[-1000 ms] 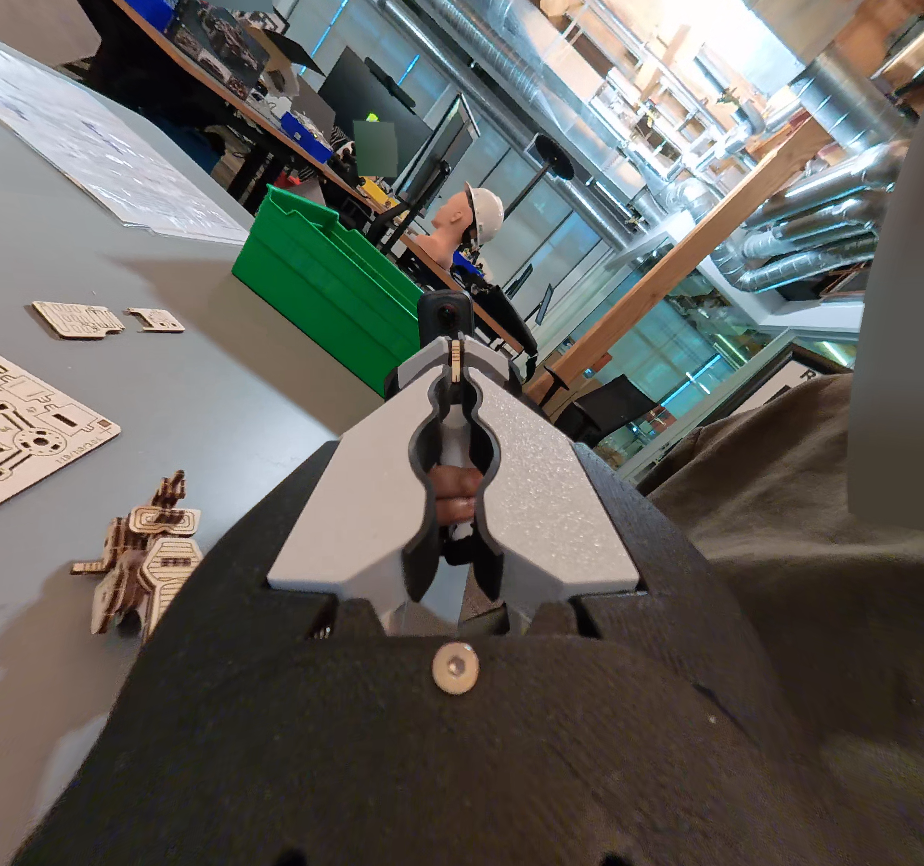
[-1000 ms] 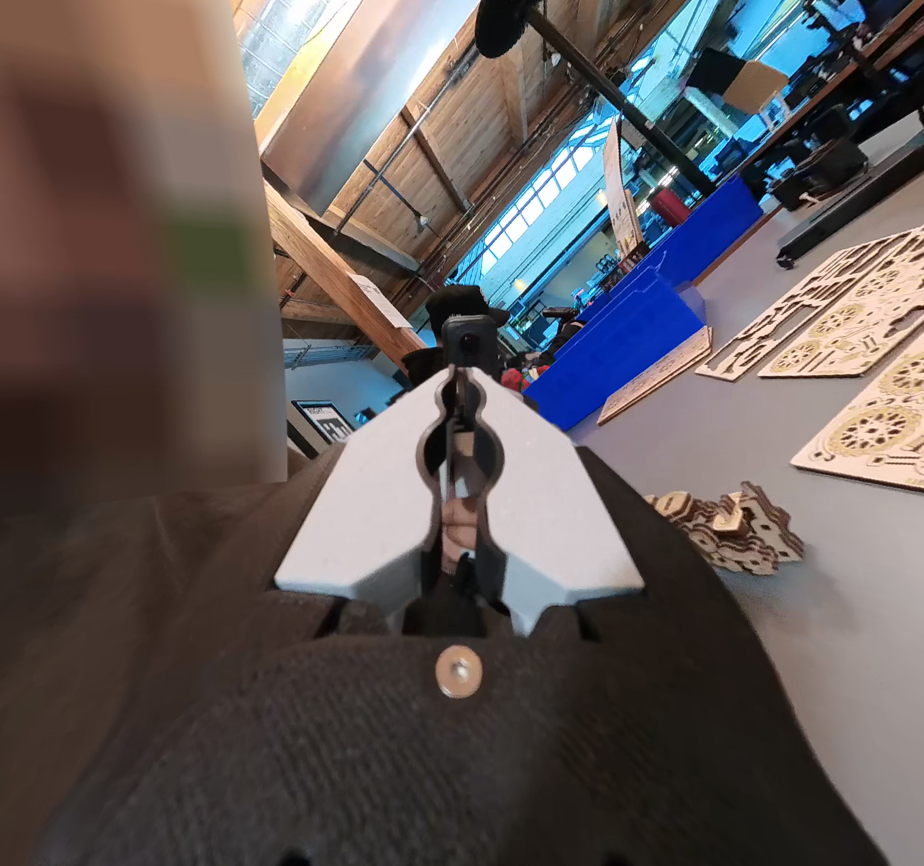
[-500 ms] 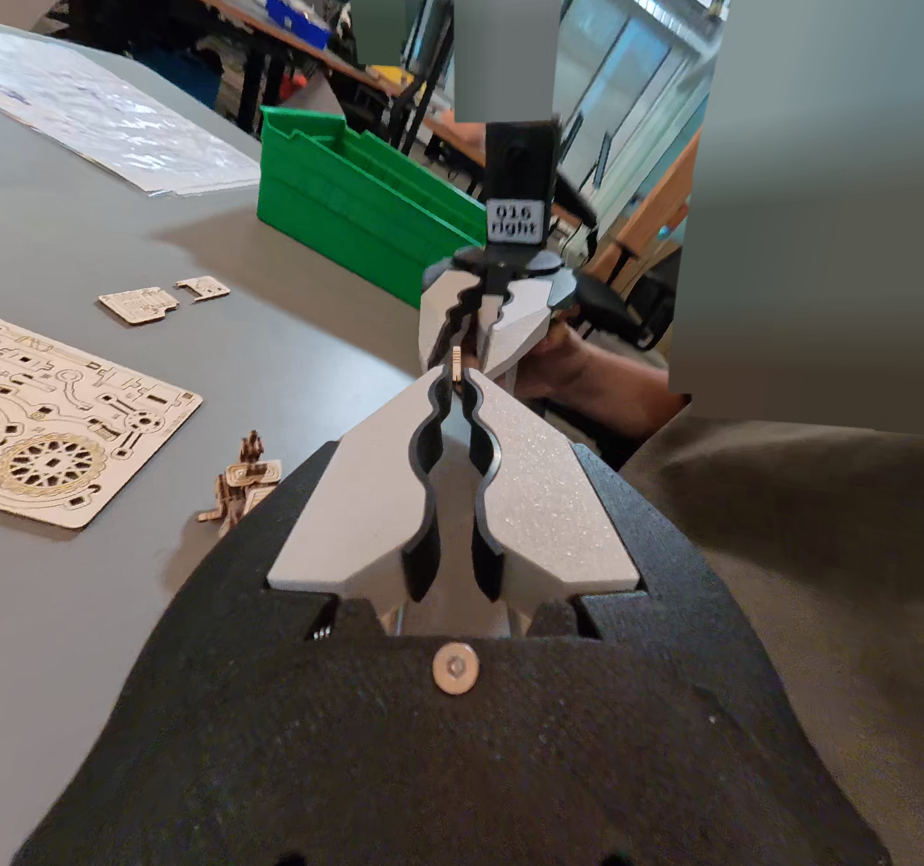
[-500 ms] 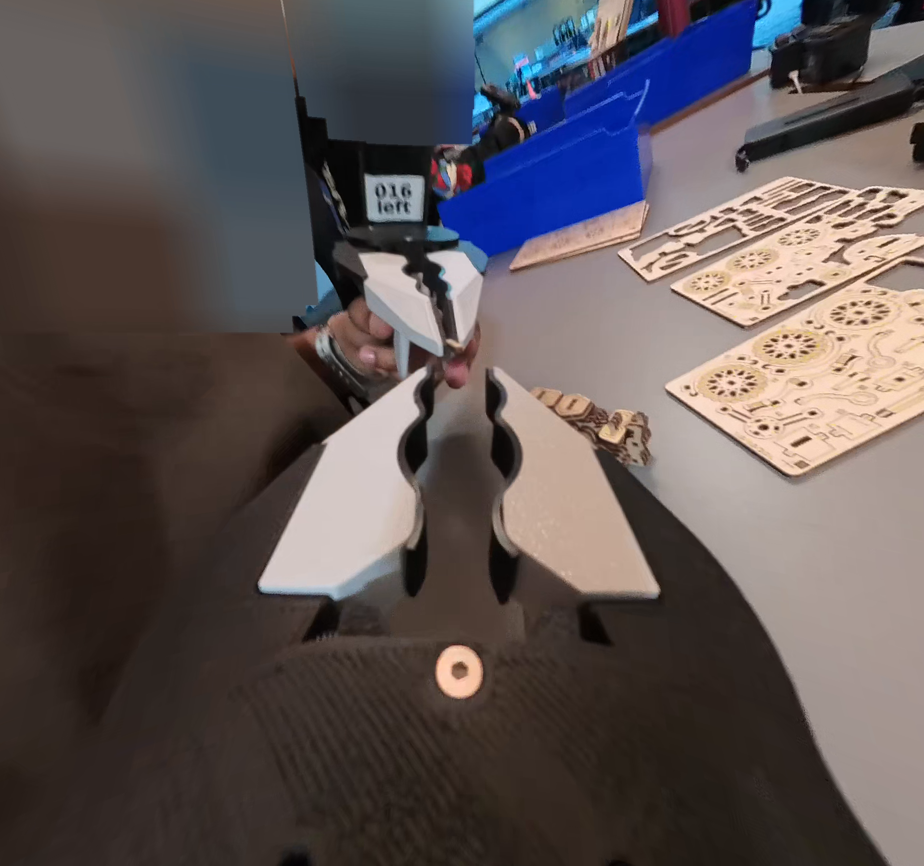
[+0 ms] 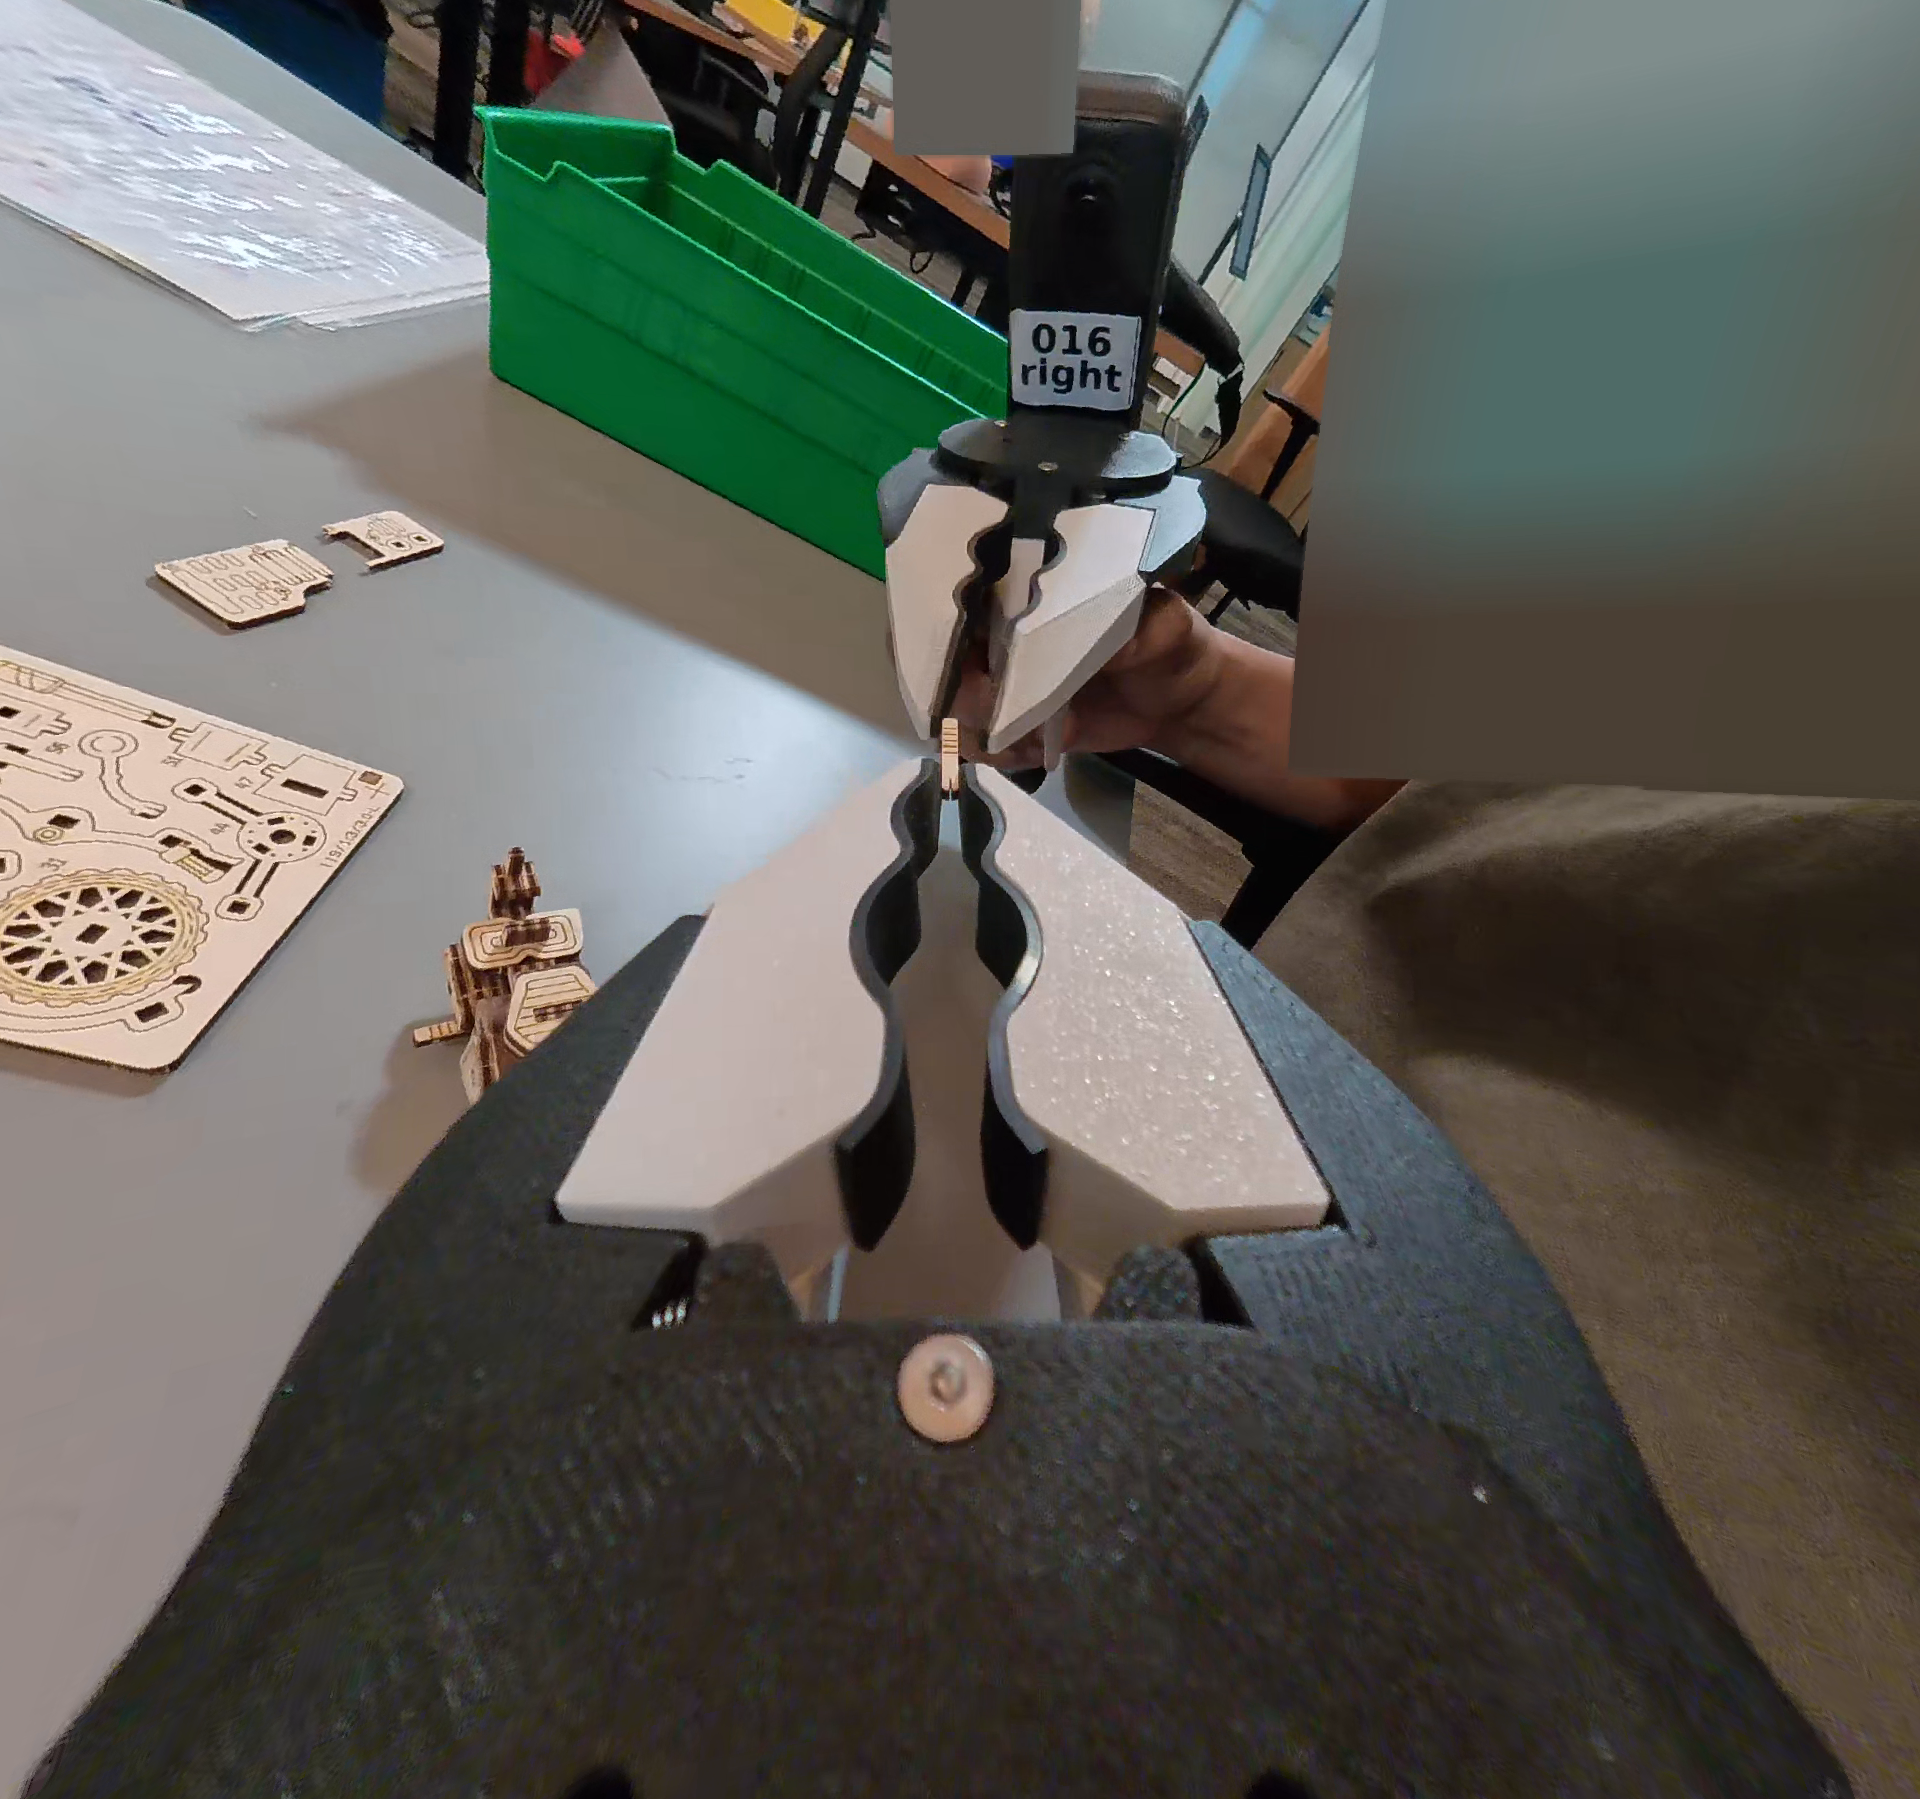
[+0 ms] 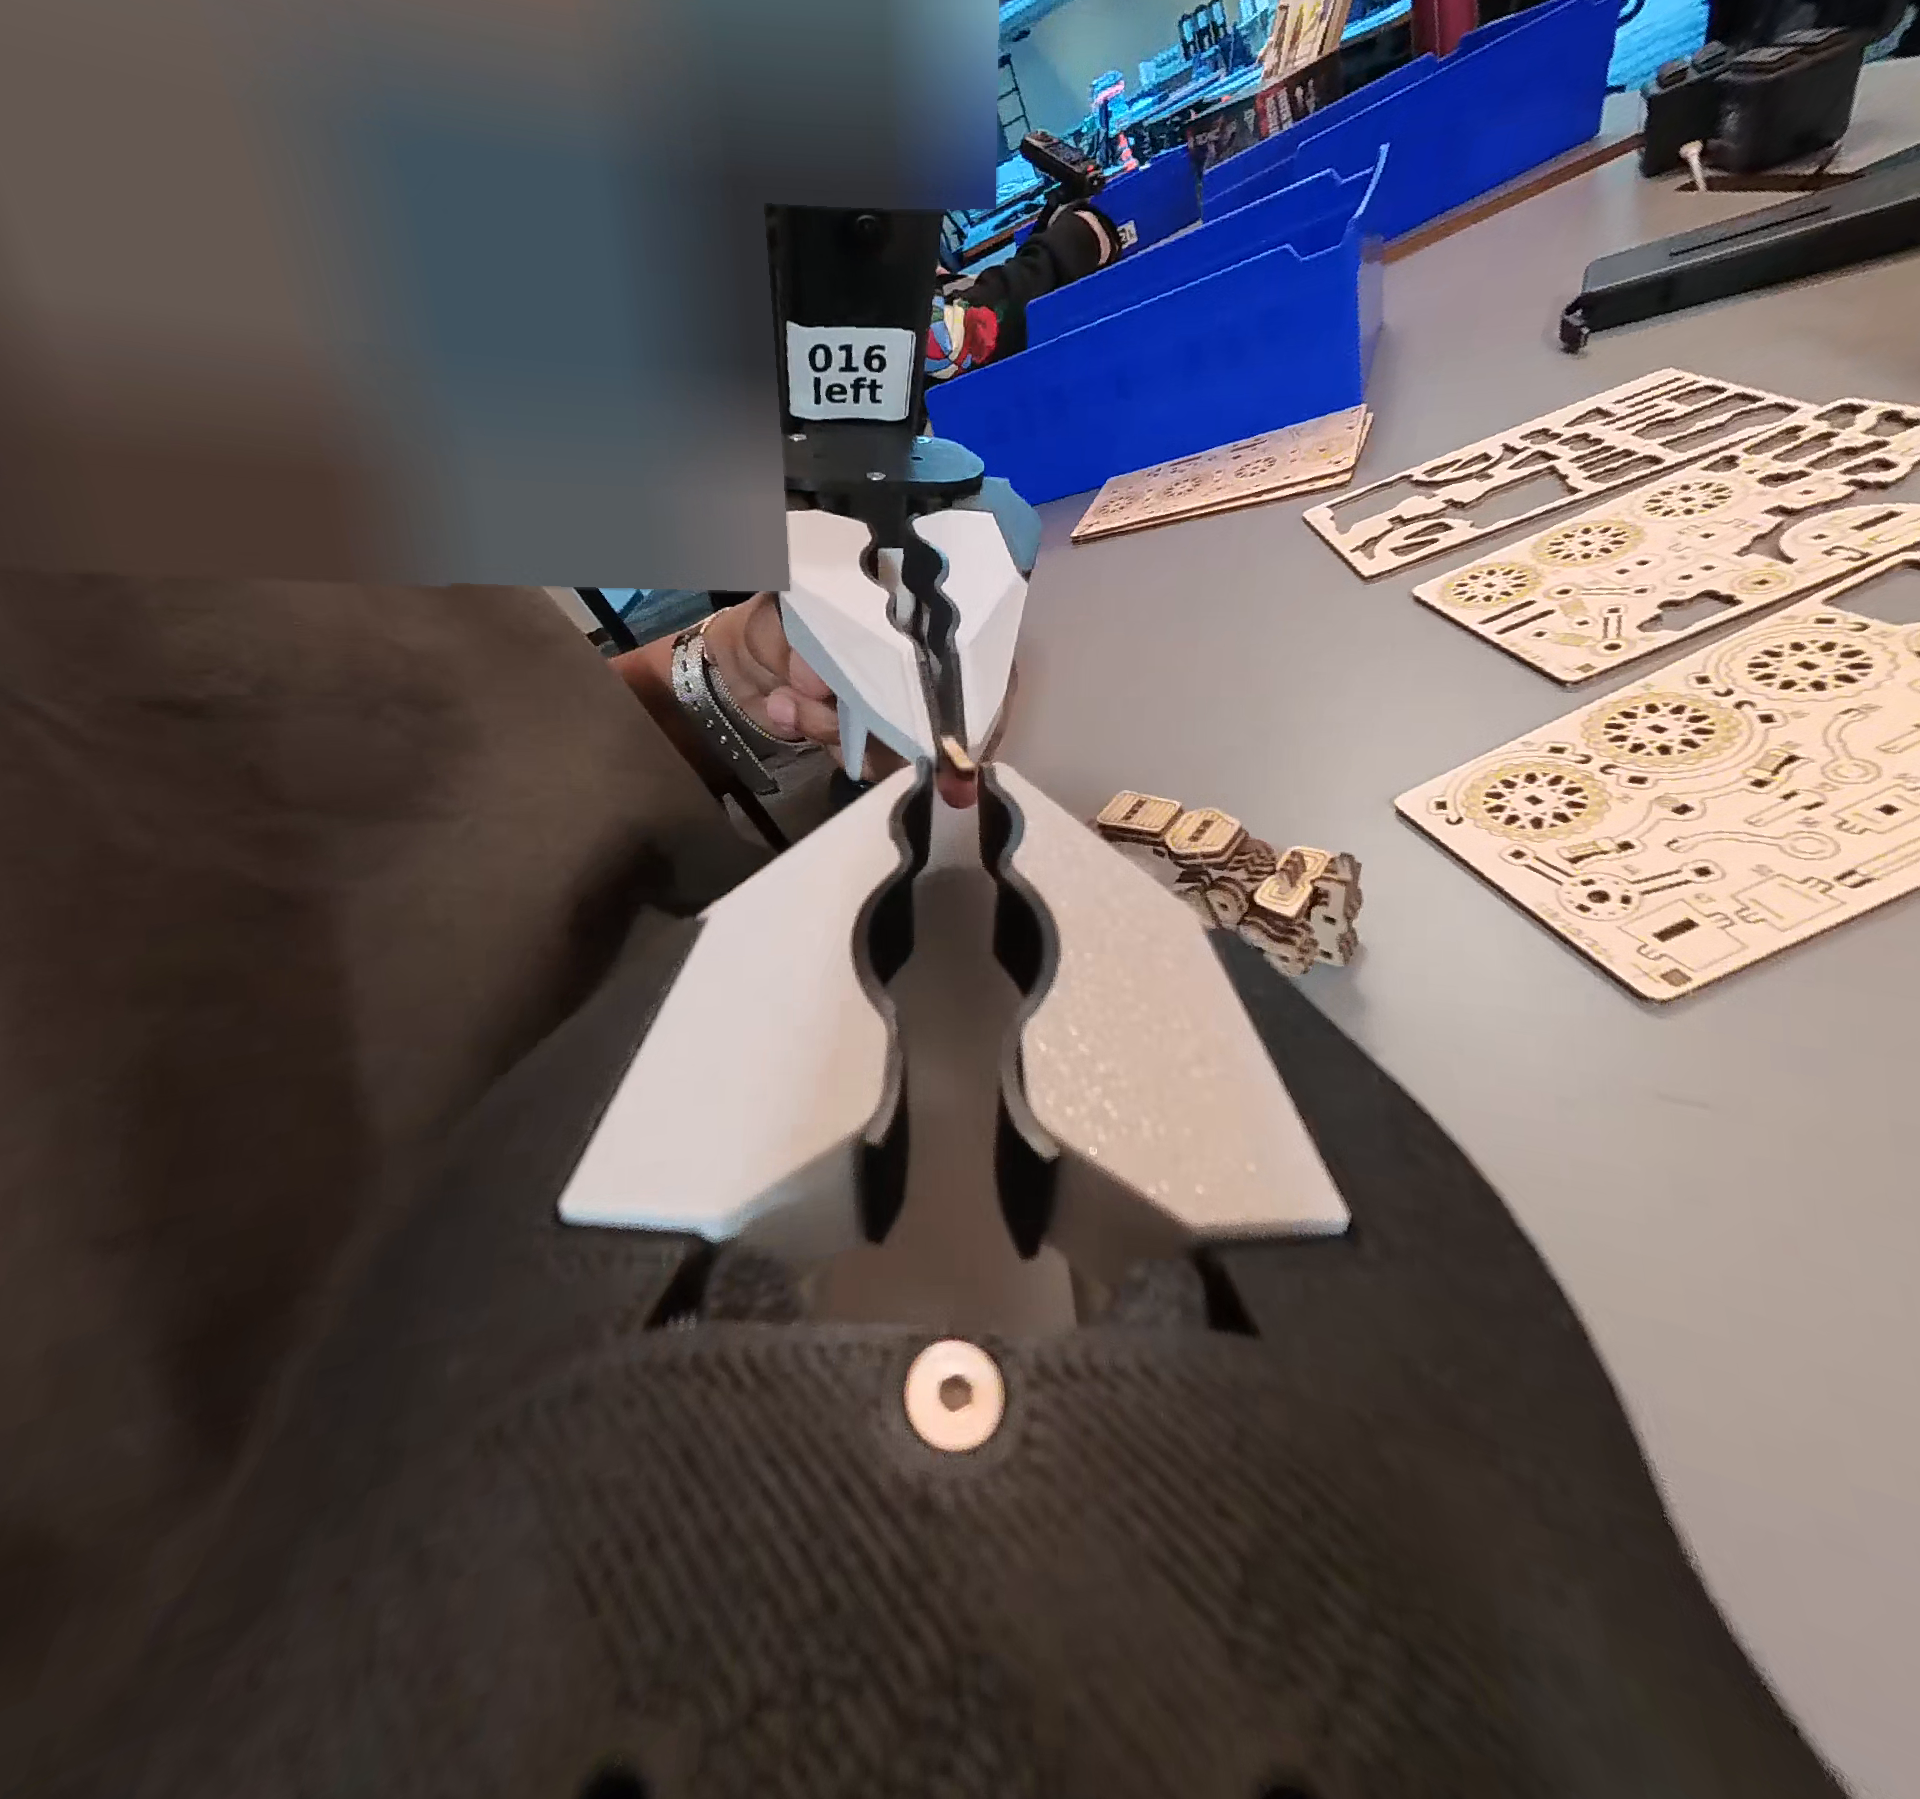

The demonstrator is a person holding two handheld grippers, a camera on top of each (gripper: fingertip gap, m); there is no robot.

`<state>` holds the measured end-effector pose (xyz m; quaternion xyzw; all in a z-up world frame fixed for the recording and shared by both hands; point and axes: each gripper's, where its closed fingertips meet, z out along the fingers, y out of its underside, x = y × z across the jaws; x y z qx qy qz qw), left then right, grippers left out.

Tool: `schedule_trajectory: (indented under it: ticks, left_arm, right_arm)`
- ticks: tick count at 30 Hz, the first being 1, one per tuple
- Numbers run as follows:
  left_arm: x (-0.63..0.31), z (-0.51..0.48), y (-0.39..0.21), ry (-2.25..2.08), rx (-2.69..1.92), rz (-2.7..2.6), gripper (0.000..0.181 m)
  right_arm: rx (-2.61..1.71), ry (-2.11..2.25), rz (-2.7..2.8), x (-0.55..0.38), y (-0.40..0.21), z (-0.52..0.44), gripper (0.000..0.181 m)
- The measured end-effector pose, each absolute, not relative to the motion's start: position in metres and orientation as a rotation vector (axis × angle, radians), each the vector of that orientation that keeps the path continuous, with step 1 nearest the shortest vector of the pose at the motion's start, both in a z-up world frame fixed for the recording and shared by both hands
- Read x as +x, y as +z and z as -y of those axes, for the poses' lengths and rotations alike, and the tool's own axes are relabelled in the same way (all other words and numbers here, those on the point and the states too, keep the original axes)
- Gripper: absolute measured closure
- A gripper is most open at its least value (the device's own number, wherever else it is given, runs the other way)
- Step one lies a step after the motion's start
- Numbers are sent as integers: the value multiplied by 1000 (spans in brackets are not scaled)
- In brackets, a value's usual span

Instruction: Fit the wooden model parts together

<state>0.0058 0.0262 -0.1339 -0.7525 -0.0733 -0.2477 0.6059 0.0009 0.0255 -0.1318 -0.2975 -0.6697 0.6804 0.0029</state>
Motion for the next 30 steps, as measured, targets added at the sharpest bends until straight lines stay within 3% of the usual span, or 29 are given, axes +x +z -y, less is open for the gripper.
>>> schedule_trajectory:
  ticks: [19,25,28,30]
  left_arm:
    - [4,-27,-132,-567,-1719,184,180]
    - [-46,-23,-165,-168,-1902,414,121]
    - [-58,-17,-197,43,-2100,433,108]
    - [-55,-20,-209,57,-2148,422,108]
  right_arm:
    - [-910,2086,2098,1,-131,-24,180]
    - [-1044,1991,1985,-17,-136,-48,180]
    - [-1096,2025,1941,-21,-135,-55,180]
    - [-1107,2034,1932,-22,-135,-57,180]
